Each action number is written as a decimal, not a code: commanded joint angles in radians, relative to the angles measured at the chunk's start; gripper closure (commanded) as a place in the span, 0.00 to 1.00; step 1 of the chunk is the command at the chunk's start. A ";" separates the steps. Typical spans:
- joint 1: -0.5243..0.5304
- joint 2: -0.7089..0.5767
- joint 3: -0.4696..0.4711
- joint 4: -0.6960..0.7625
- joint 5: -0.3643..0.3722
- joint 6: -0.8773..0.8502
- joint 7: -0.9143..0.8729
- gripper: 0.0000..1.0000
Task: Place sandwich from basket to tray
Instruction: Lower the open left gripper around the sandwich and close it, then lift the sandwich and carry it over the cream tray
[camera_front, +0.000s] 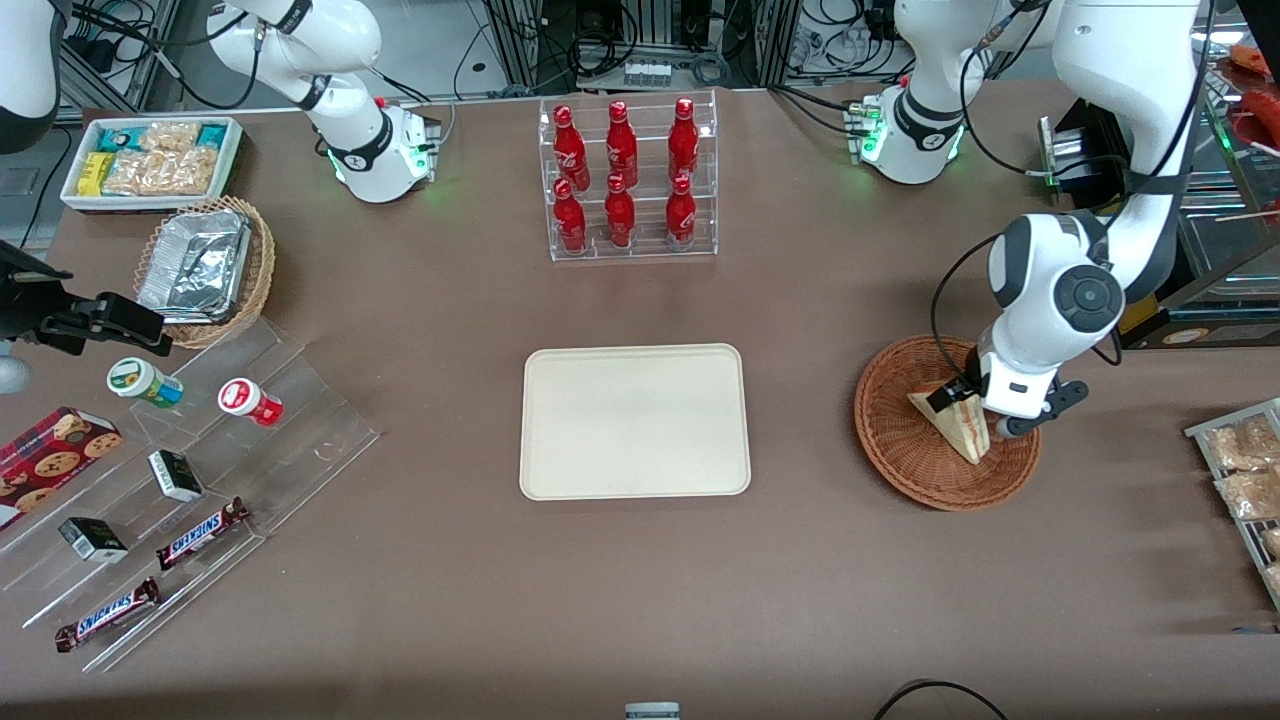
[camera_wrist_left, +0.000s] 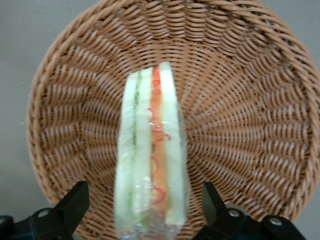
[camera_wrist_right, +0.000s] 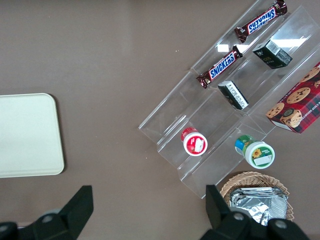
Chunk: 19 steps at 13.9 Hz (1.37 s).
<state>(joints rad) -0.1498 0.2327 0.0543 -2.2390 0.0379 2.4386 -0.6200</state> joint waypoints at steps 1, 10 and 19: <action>-0.016 0.013 0.006 -0.007 0.023 0.034 -0.055 0.21; -0.017 -0.029 0.006 0.057 0.103 -0.100 -0.014 1.00; -0.255 -0.001 -0.034 0.505 -0.033 -0.586 0.048 1.00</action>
<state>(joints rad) -0.3612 0.1795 0.0097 -1.8251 0.0640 1.8839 -0.5686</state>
